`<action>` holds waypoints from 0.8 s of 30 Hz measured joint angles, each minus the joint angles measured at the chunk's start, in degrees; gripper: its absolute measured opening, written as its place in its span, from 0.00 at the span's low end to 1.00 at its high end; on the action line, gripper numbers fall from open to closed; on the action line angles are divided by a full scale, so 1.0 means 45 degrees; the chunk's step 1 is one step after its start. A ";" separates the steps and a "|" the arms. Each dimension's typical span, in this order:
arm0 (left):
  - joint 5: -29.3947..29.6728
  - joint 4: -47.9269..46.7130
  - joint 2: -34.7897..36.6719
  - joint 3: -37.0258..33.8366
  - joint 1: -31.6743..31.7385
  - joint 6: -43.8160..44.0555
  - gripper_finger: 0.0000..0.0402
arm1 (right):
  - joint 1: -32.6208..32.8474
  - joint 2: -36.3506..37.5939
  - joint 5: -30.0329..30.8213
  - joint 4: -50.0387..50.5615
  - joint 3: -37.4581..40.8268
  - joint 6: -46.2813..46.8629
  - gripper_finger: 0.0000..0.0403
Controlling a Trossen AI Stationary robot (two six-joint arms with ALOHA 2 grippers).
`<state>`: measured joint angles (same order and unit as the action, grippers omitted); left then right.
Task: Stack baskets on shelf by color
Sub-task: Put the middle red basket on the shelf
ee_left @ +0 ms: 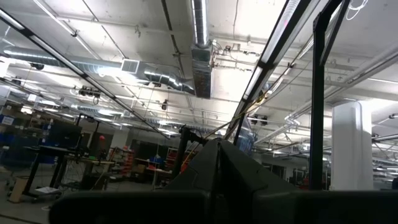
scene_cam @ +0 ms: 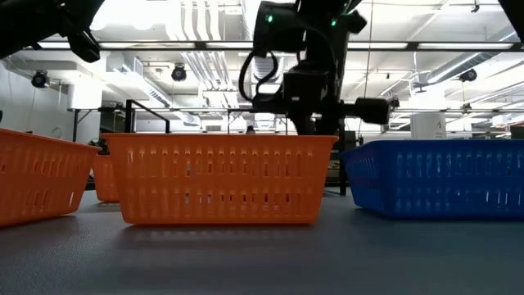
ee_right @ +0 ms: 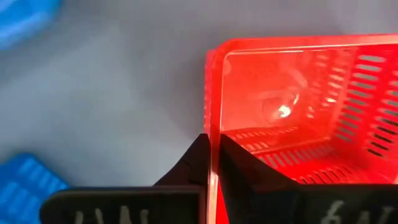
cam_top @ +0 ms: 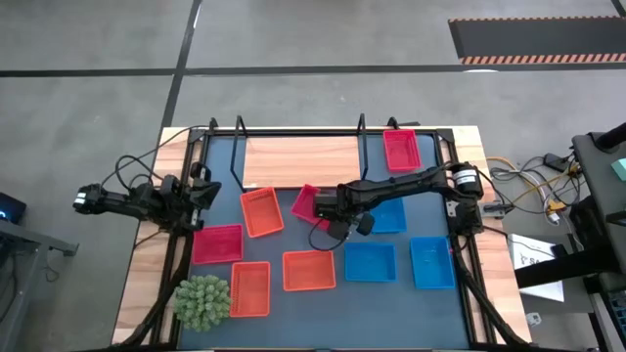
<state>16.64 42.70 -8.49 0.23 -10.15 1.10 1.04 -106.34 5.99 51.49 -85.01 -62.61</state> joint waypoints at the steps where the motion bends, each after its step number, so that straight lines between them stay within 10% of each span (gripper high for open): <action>1: -0.0002 0.0000 0.0000 0.0002 0.0000 0.0000 0.00 | 0.0104 0.0134 0.0003 0.0055 0.0000 0.0112 0.03; 12: -0.0175 0.0085 -0.0287 0.0002 -0.0005 0.0027 0.00 | 0.0951 0.1753 0.2568 -0.0197 -0.0710 0.3291 0.02; 24: -0.0202 0.0397 -0.0296 0.0000 -0.0005 0.0005 0.00 | -0.1425 -0.0104 0.3322 -0.2276 -0.3317 0.9127 0.02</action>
<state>15.74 44.48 -9.82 0.23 -10.17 1.13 -5.38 -106.81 20.94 41.25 -99.94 -21.54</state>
